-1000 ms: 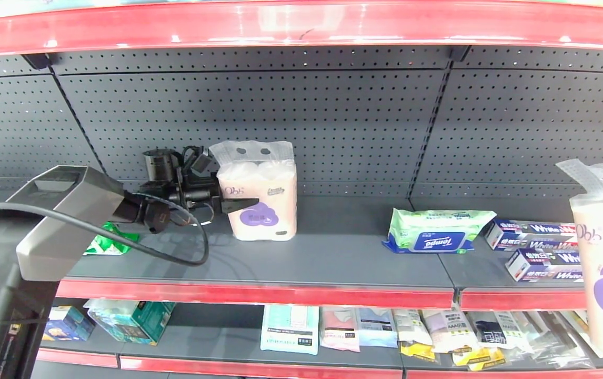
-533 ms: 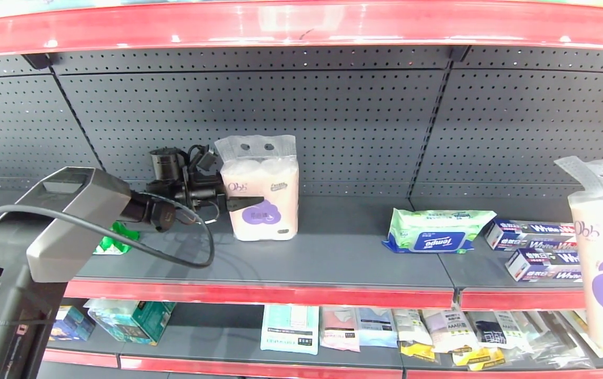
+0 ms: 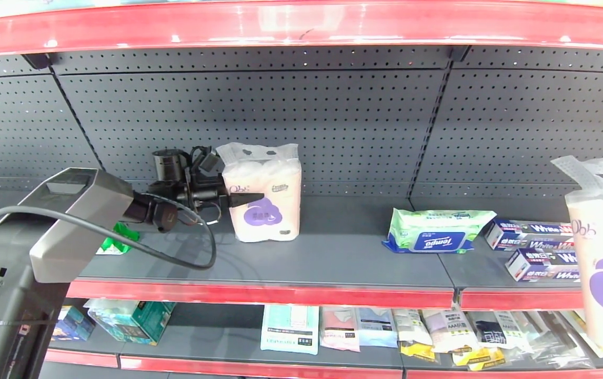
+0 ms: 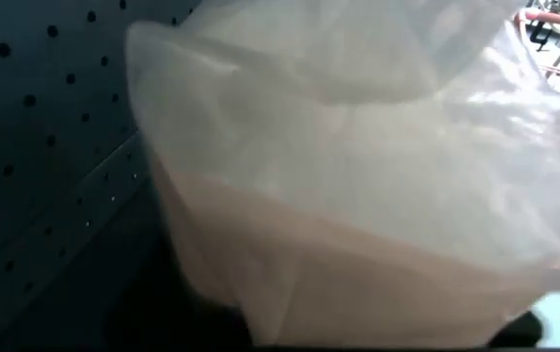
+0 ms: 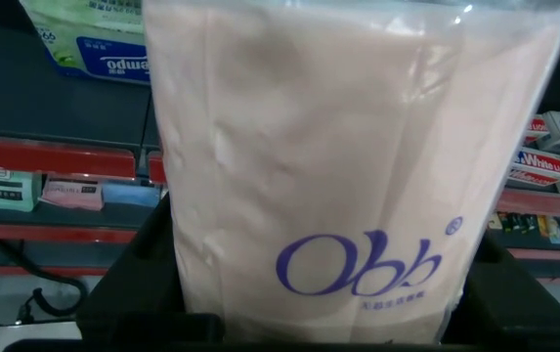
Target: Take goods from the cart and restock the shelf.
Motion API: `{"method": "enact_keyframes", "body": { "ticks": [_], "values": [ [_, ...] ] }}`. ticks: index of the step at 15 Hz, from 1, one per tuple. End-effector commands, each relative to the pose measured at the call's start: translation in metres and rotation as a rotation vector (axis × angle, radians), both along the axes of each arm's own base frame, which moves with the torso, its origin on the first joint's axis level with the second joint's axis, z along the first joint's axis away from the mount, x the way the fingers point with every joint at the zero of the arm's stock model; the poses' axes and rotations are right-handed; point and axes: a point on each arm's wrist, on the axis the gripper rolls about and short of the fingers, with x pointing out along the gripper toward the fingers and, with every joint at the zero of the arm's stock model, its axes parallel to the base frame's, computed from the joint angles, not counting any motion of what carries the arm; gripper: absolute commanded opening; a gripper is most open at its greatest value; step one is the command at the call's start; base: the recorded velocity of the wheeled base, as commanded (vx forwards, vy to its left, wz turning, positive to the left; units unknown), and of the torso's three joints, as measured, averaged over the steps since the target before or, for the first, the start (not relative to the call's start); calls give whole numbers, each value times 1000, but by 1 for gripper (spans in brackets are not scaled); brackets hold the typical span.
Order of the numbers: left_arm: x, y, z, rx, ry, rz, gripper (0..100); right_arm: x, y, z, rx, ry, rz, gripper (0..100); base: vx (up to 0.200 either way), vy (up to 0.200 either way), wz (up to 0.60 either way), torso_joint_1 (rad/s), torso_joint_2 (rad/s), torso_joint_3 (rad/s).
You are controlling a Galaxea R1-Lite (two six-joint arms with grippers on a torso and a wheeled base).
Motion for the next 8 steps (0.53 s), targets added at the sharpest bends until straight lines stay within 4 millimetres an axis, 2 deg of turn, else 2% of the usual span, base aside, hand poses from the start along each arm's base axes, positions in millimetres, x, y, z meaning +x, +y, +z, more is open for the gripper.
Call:
{"method": "enact_keyframes", "body": {
  "ticks": [1, 4, 8],
  "values": [
    [-3, 1, 0, 1, -5, 1, 0, 1, 0, 0, 0, 4, 0, 0, 0, 0, 0, 0, 0, 0],
    [-10, 4, 0, -3, -24, 6, 0, 2, 0, 0, 0, 4, 0, 0, 0, 0, 0, 0, 0, 0],
    [-32, 12, 8, -27, -2, 12, 0, 3, 0, 2, 0, 1, 0, 0, 0, 0, 0, 0, 0, 0]
  ]
}}
